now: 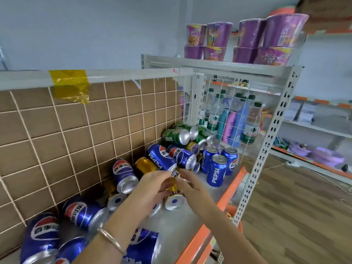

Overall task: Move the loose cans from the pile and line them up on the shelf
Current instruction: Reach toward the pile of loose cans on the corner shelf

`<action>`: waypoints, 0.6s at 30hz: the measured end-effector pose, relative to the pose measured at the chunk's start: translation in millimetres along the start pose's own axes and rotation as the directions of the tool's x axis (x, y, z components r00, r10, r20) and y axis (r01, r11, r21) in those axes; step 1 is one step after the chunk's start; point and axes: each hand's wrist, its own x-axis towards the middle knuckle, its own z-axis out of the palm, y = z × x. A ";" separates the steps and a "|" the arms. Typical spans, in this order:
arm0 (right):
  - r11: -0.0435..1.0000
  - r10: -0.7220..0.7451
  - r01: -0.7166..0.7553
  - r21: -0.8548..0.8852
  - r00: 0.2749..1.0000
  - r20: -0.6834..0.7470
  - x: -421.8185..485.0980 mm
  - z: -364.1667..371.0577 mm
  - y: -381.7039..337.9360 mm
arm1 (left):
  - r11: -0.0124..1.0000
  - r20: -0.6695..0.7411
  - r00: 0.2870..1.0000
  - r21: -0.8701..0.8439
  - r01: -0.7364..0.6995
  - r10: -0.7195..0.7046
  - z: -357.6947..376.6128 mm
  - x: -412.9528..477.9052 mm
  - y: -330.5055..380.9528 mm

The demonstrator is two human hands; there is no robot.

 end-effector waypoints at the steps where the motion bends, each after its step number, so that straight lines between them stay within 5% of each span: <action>1: 1.000 0.013 -0.013 0.002 1.000 0.002 17.3 -12.1 1.2 | 0.999 -0.008 1.000 -0.049 0.000 -0.001 8.1 17.6 6.7; 5: 1.000 0.020 -0.020 -0.007 0.999 0.040 93.7 -66.8 -0.4 | 0.996 -0.127 0.992 -0.083 -0.020 0.010 42.9 94.1 34.7; 10: 0.991 -0.044 0.045 -0.130 0.999 0.008 189.4 -118.5 -13.4 | 0.996 -0.224 0.974 0.090 -0.017 0.037 67.2 171.3 53.9; 14: 0.926 -0.112 0.124 -0.358 0.992 0.056 250.2 -134.8 -19.4 | 0.995 -0.429 0.903 0.097 0.039 0.007 76.9 210.1 61.3; 18: 0.796 -0.103 0.170 -0.581 0.984 0.147 297.7 -134.3 -14.4 | 0.996 -0.475 0.880 0.064 0.062 -0.025 76.6 242.7 59.8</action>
